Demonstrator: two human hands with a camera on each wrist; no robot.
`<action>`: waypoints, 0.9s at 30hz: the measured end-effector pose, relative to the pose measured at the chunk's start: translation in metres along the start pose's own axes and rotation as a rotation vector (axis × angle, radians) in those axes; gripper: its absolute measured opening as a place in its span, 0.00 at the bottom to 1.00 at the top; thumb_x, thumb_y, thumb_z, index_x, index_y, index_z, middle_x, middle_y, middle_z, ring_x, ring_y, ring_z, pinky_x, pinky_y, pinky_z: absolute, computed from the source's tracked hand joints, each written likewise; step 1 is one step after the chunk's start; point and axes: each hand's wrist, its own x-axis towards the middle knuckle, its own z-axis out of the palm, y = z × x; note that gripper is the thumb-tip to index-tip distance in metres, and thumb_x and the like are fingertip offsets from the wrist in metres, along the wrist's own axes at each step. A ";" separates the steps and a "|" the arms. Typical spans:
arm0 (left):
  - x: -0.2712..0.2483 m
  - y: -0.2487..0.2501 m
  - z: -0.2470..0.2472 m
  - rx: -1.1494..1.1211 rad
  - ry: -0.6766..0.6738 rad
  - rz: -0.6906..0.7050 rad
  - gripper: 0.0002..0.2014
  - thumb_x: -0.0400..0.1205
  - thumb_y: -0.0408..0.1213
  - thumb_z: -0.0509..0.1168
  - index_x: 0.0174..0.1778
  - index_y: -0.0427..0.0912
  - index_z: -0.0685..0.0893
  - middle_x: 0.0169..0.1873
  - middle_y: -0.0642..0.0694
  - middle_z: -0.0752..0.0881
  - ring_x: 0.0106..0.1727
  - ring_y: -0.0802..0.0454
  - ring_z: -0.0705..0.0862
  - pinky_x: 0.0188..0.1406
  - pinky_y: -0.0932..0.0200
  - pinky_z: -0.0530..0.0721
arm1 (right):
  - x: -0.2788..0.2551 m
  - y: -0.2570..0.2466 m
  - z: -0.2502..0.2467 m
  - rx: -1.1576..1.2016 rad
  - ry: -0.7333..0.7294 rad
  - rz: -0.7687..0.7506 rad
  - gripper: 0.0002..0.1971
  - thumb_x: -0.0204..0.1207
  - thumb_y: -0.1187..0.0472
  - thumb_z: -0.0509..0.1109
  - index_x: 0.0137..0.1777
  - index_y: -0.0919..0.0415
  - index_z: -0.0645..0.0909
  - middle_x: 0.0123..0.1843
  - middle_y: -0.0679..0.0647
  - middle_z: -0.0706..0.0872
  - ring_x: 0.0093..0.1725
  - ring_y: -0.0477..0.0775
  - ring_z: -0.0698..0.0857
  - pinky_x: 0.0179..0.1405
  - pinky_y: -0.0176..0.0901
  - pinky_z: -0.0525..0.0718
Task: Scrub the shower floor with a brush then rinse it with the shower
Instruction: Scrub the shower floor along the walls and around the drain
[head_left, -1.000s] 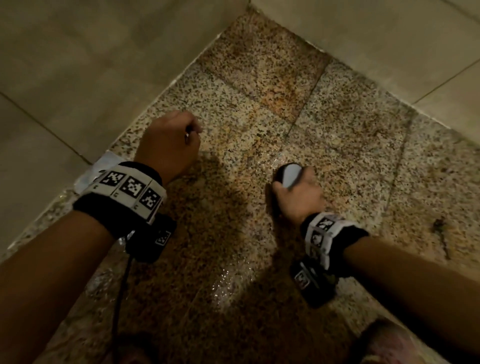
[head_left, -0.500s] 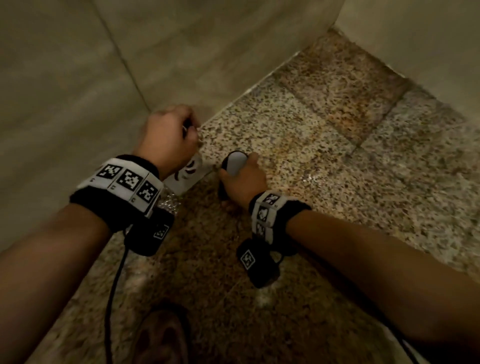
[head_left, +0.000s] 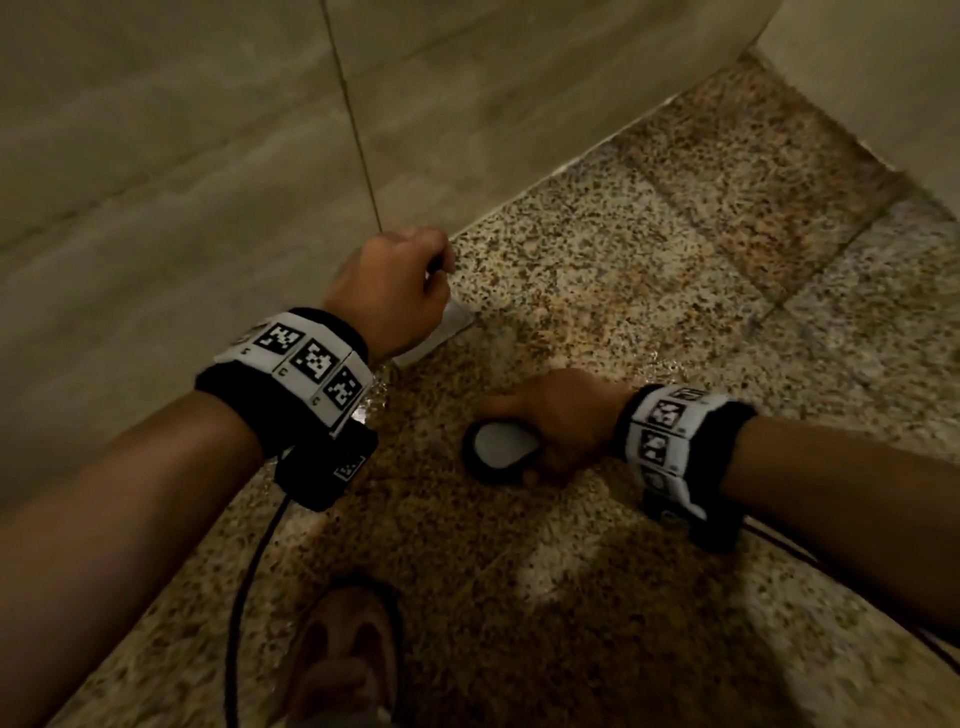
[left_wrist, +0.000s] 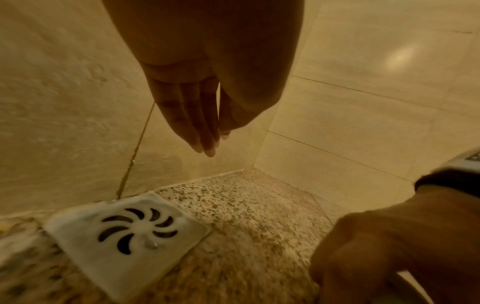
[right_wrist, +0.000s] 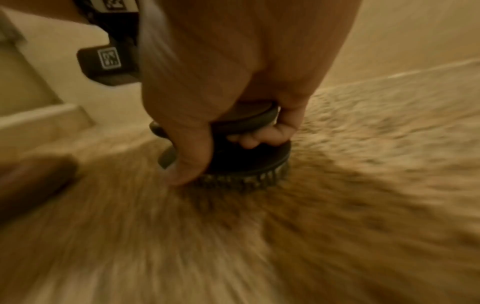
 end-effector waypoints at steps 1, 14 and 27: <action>-0.001 0.000 0.002 -0.004 -0.014 -0.007 0.07 0.77 0.30 0.61 0.47 0.41 0.83 0.45 0.43 0.85 0.46 0.43 0.82 0.47 0.51 0.82 | 0.011 0.000 -0.006 0.019 0.023 0.002 0.42 0.71 0.45 0.77 0.82 0.47 0.60 0.69 0.56 0.81 0.65 0.62 0.81 0.56 0.49 0.78; -0.005 -0.020 -0.018 -0.012 0.080 -0.015 0.06 0.77 0.31 0.60 0.46 0.40 0.82 0.43 0.42 0.86 0.43 0.43 0.82 0.43 0.49 0.83 | 0.010 0.077 -0.024 0.515 0.608 0.701 0.36 0.76 0.44 0.72 0.76 0.60 0.62 0.60 0.62 0.83 0.55 0.65 0.84 0.42 0.47 0.77; 0.006 -0.012 -0.028 0.012 0.097 -0.082 0.08 0.80 0.31 0.59 0.50 0.40 0.82 0.48 0.44 0.84 0.46 0.52 0.79 0.45 0.64 0.69 | 0.076 -0.002 -0.045 0.974 0.581 0.697 0.42 0.78 0.43 0.69 0.80 0.68 0.54 0.68 0.63 0.78 0.62 0.67 0.82 0.49 0.52 0.82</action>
